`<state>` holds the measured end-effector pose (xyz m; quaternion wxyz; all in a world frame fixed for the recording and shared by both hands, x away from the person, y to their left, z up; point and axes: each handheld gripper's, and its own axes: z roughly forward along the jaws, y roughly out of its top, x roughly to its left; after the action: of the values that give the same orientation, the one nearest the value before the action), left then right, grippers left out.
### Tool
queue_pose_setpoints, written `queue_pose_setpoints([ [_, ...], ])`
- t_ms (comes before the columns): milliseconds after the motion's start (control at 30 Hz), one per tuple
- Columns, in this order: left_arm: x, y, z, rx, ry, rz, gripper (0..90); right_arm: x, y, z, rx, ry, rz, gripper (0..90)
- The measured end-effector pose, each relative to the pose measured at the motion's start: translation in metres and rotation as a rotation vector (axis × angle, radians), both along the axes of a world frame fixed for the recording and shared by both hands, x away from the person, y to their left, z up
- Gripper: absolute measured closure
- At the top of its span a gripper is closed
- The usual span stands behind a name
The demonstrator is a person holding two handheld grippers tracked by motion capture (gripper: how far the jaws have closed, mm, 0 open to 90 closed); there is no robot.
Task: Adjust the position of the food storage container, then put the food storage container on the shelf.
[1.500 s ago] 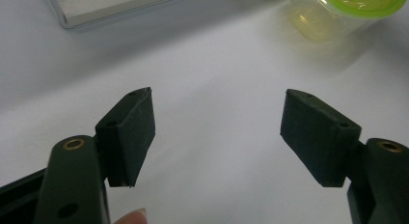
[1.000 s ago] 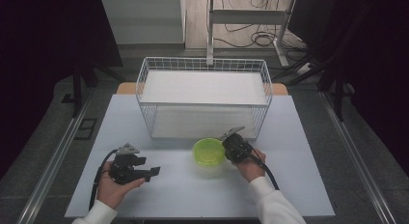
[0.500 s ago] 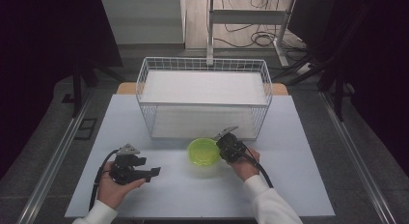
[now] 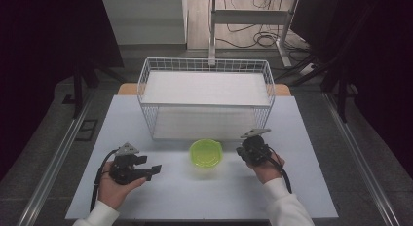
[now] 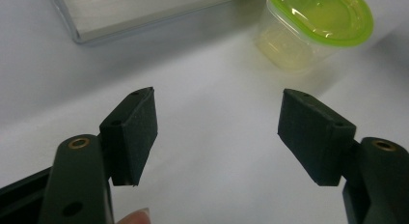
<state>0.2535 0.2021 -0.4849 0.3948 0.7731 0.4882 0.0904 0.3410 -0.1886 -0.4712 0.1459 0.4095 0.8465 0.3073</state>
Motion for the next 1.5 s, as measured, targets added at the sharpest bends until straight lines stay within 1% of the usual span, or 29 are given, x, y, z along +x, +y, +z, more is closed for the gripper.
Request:
queue_pose_setpoints([
  [33,0.000,0.000,0.000,-0.001,-0.001,-0.002,30.2,-0.004,-0.010,0.002,0.065,0.011,-0.019,74.6],
  [67,0.000,0.000,0.000,-0.001,0.000,-0.003,30.1,-0.006,-0.015,0.002,0.091,0.017,-0.036,67.4],
  [100,0.000,0.000,0.000,-0.001,0.000,-0.003,30.1,-0.006,-0.015,0.002,0.091,0.017,-0.036,67.4],
  [133,0.001,0.000,-0.001,0.001,0.003,-0.003,29.9,-0.010,-0.023,0.004,0.136,0.013,-0.070,51.7],
  [167,0.001,0.000,-0.001,0.000,0.005,-0.003,29.9,-0.010,-0.023,0.004,0.136,0.013,-0.070,51.7],
  [200,0.002,0.000,-0.001,-0.009,0.009,-0.001,29.7,-0.013,-0.029,0.005,0.182,0.008,-0.088,43.1],
  [233,0.002,0.000,-0.001,-0.009,0.009,-0.001,29.6,-0.013,-0.029,0.005,0.182,0.008,-0.088,43.1],
  [267,0.002,0.000,-0.001,-0.016,0.012,-0.001,29.6,-0.014,-0.031,0.006,0.193,0.004,-0.089,40.2],
  [300,0.002,0.000,-0.001,-0.020,0.013,-0.001,29.4,-0.018,-0.037,0.008,0.220,-0.011,-0.097,34.4],
  [333,0.002,0.000,-0.001,-0.022,0.015,-0.002,29.4,-0.018,-0.037,0.008,0.220,-0.011,-0.097,34.4],
  [367,0.003,0.000,-0.001,-0.023,0.019,-0.001,29.2,-0.019,-0.038,0.008,0.230,-0.015,-0.098,33.3],
  [400,0.003,0.000,-0.001,-0.025,0.021,-0.001,29.1,-0.021,-0.043,0.007,0.238,-0.024,-0.098,31.4],
  [467,0.003,0.001,-0.001,-0.025,0.021,-0.001,29.0,-0.021,-0.044,0.006,0.240,-0.025,-0.102,30.8],
  [500,0.003,0.001,-0.001,-0.026,0.022,-0.001,29.0,-0.021,-0.047,0.003,0.240,-0.018,-0.108,29.6],
  [667,0.003,0.001,-0.001,-0.027,0.024,-0.005,29.0,-0.022,-0.049,0.001,0.234,-0.010,-0.108,28.9],
  [833,0.007,0.000,-0.002,-0.046,0.034,-0.001,29.0,-0.021,-0.048,0.002,0.243,-0.009,-0.096,28.8],
  [967,0.009,0.001,0.001,-0.078,0.018,0.021,29.5,-0.020,-0.047,0.003,0.251,-0.007,-0.092,28.7],
  [1067,0.011,0.000,0.003,-0.102,0.019,0.024,29.5,-0.020,-0.047,0.006,0.264,-0.010,-0.086,27.8],
  [1100,0.012,-0.001,0.004,-0.120,0.027,0.020,29.4,-0.021,-0.047,0.007,0.273,-0.007,-0.085,27.6],
  [1133,0.013,-0.002,0.005,-0.138,0.032,0.017,29.3,-0.020,-0.047,0.008,0.294,-0.002,-0.080,27.4],
  [1200,0.015,-0.005,0.007,-0.152,0.037,0.009,29.3,-0.020,-0.047,0.008,0.304,0.003,-0.078,27.4],
  [1300,0.020,-0.010,0.008,-0.194,0.058,-0.007,29.3,-0.017,-0.047,0.010,0.318,0.015,-0.062,28.8],
  [1333,0.021,-0.011,0.008,-0.211,0.065,-0.008,29.3,-0.017,-0.047,0.010,0.328,0.018,-0.061,29.4],
  [1367,0.022,-0.011,0.009,-0.220,0.070,-0.010,29.5,-0.015,-0.047,0.010,0.357,0.034,-0.060,30.7],
  [1400,0.023,-0.012,0.009,-0.232,0.075,-0.009,29.5,-0.015,-0.047,0.010,0.357,0.034,-0.060,30.7],
  [1467,0.026,-0.011,0.009,-0.257,0.092,-0.010,29.8,-0.013,-0.048,0.010,0.372,0.045,-0.060,31.8],
  [1500,0.028,-0.011,0.008,-0.284,0.110,-0.011,29.9,-0.012,-0.048,0.009,0.380,0.048,-0.058,32.3],
])
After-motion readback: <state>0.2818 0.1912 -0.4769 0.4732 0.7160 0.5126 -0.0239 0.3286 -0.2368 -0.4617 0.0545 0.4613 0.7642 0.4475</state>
